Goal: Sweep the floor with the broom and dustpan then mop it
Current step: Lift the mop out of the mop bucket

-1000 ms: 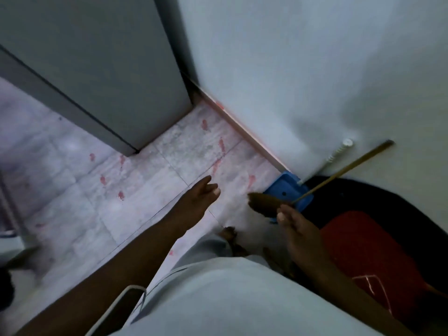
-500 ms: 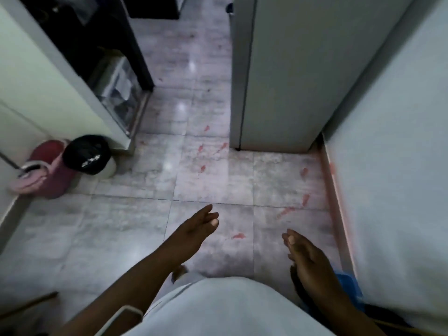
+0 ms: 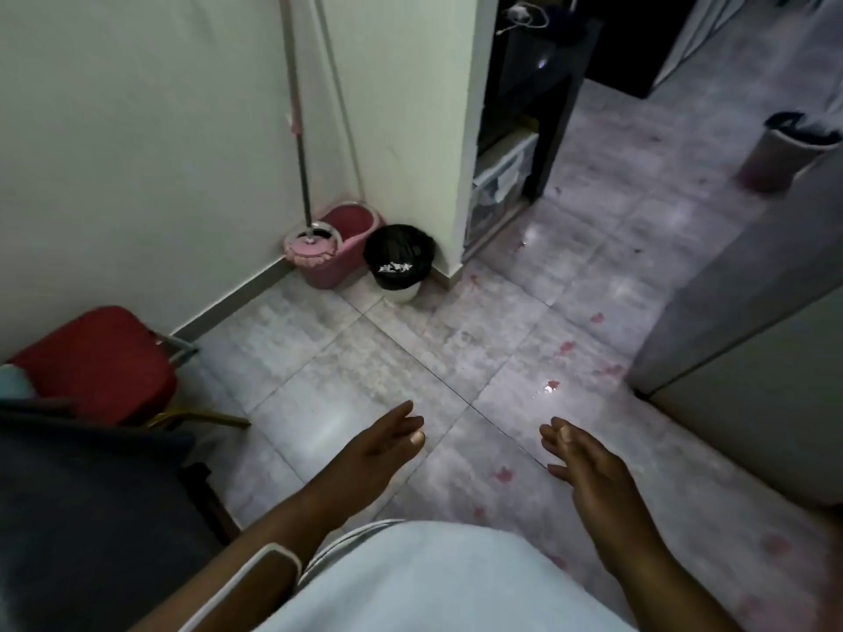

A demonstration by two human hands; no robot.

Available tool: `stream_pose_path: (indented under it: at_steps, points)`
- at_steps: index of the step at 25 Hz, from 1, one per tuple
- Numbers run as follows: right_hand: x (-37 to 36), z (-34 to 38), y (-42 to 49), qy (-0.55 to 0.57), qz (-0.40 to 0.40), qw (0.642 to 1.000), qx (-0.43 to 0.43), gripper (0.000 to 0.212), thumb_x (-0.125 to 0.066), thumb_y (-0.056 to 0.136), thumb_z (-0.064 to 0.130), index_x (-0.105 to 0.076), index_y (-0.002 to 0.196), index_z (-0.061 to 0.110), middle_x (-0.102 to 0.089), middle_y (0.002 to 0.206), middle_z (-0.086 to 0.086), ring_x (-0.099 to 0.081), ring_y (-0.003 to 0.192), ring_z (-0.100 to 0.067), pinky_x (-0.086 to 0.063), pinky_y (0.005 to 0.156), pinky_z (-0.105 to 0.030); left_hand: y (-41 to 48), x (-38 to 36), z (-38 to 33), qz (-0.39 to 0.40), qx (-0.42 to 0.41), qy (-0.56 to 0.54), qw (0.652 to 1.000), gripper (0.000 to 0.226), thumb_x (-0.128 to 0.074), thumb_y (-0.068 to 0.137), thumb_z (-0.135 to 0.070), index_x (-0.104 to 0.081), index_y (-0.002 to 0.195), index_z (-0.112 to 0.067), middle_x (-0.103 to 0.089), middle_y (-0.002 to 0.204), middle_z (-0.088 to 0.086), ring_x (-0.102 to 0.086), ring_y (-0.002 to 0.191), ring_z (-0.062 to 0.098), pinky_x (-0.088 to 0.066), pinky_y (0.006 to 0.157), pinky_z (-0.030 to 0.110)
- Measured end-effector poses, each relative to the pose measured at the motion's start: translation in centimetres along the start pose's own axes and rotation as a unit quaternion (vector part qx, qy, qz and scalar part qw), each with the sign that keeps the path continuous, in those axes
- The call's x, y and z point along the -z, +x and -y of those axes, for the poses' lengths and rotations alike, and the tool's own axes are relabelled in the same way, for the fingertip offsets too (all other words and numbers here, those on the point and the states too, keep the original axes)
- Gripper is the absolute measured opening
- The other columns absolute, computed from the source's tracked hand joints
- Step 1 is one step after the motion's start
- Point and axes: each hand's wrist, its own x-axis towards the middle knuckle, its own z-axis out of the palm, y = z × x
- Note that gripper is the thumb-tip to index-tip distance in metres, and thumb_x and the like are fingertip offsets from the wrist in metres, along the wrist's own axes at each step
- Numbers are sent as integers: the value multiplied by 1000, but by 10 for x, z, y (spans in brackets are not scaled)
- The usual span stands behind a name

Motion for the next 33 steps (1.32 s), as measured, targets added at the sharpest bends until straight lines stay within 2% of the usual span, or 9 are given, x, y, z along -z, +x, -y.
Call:
stream_pose_path:
  at_steps: [3,6,12,17,20,24,25,29,33]
  points:
    - [-53,34,37,-6,63,998,11,48,-44,79,67,-61,117,42,-69,116,20,-66,99,3,-51,86,-30,-3,49,5,-42,10,-21,999,68,-63,74,-58,-42,138,-44,-58,133,-21,-51,124,-5,-41,107,26]
    - [-89,62,67,-18,112,993,30,51,-43,82,63,-60,123,37,-69,118,17,-64,103,4,-49,91,-29,-1,79,9,-85,23,-56,995,69,-62,75,-56,-41,139,-42,-58,133,-20,-52,124,-4,-40,108,27]
    - [-135,99,156,-49,159,986,31,55,-43,82,63,-60,125,34,-69,118,15,-65,105,0,-50,92,-29,54,132,-14,-136,23,-73,988,85,-64,67,-76,-38,142,-46,-56,132,-28,-51,122,-9,-42,101,16]
    - [-166,138,251,-77,201,976,27,58,-40,83,59,-58,129,28,-67,118,16,-63,109,-3,-49,93,-29,129,196,-70,-207,9,-97,974,62,-65,69,-69,-44,127,-57,-58,132,-25,-51,127,-1,-39,111,40]
    - [-186,172,310,-81,225,971,33,53,-41,87,53,-58,129,26,-67,118,15,-61,112,-1,-49,94,-26,170,230,-112,-228,4,-93,969,63,-64,69,-72,-43,127,-58,-57,132,-26,-51,127,-1,-38,112,42]
    - [-222,213,376,-109,246,962,37,43,-40,98,40,-56,134,21,-66,123,9,-60,112,-3,-48,101,-36,215,266,-147,-259,2,-90,962,60,-61,74,-71,-42,128,-58,-57,132,-27,-51,126,-1,-39,111,40]
    - [-232,224,389,-121,254,959,36,44,-40,98,42,-56,133,22,-65,124,10,-60,111,-3,-48,99,-34,224,273,-151,-268,4,-94,959,58,-60,75,-68,-41,129,-57,-57,132,-26,-51,126,-1,-39,111,39]
    - [-284,270,438,-137,287,947,49,52,-39,86,60,-56,128,35,-64,121,17,-60,106,2,-45,82,-13,251,313,-154,-276,5,-93,957,63,-58,75,-71,-39,134,-56,-55,133,-28,-51,126,-3,-40,110,36]
    - [-349,315,480,-135,284,946,75,58,-40,82,62,-57,129,33,-63,125,13,-59,112,-1,-48,95,-25,286,371,-154,-287,10,-130,949,59,-59,79,-59,-43,135,-48,-59,132,-22,-53,125,1,-39,111,38]
